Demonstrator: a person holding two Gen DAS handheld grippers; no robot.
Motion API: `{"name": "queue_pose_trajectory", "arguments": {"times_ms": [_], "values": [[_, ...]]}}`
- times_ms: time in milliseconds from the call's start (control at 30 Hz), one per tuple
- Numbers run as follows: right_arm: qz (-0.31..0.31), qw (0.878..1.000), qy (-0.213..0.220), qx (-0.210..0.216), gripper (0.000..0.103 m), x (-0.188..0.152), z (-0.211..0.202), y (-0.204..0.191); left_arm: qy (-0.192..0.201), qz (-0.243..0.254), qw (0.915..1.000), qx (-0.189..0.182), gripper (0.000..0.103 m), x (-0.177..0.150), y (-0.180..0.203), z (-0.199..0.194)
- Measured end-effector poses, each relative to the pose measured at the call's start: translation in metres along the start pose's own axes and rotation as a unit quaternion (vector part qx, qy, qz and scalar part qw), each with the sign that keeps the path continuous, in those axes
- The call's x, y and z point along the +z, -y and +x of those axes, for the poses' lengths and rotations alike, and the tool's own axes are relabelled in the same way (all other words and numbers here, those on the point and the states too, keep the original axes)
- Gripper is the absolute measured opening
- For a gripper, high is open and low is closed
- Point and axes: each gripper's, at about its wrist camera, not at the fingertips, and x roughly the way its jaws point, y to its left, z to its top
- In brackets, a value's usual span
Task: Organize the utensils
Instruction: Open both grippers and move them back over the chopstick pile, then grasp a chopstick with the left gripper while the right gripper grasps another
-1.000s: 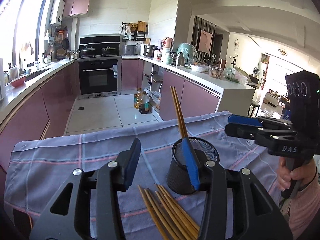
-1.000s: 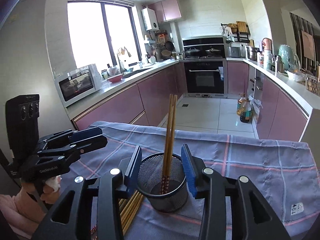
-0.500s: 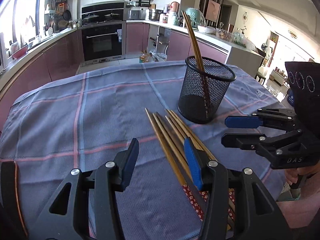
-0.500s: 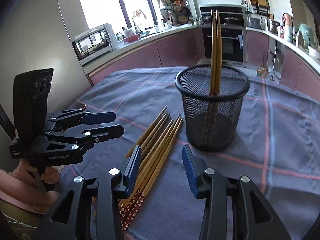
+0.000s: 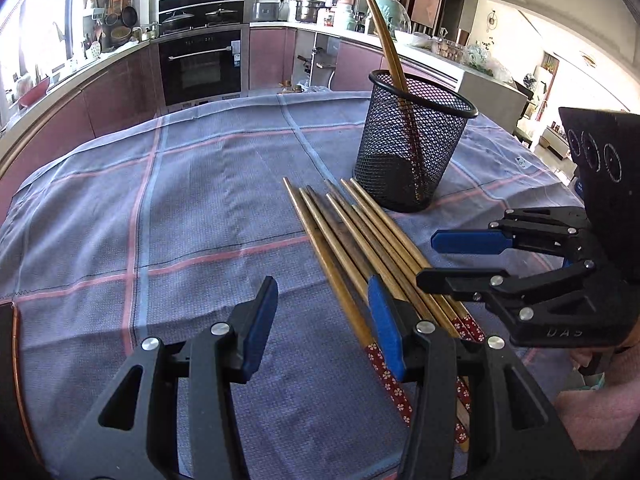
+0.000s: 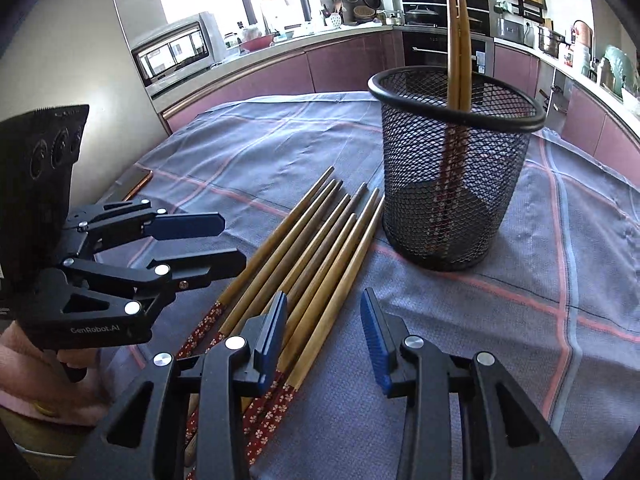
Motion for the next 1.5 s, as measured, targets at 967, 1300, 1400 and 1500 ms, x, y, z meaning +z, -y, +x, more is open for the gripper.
{"name": "queue_pose_trajectory", "arguments": {"times_ms": [967, 1300, 1400, 1500], "values": [[0.005, 0.998, -0.013, -0.057, 0.018, 0.007, 0.016, 0.005, -0.034, -0.006, 0.9993, 0.016, 0.018, 0.012, -0.008, 0.029], [0.026, 0.999, -0.005, -0.048, 0.006, 0.006, 0.012, 0.011, -0.029, -0.034, 0.9989, 0.014, 0.008, 0.013, -0.012, 0.027], [0.035, 0.998, 0.004, -0.044, 0.006, 0.006, 0.006, 0.015, -0.024, -0.038, 0.9989, 0.012, 0.008, 0.011, -0.013, 0.023], [0.033, 0.999, 0.017, -0.027, 0.006, 0.006, -0.003, 0.014, -0.014, -0.035, 0.9993, 0.001, 0.008, 0.009, -0.012, 0.013]]}}
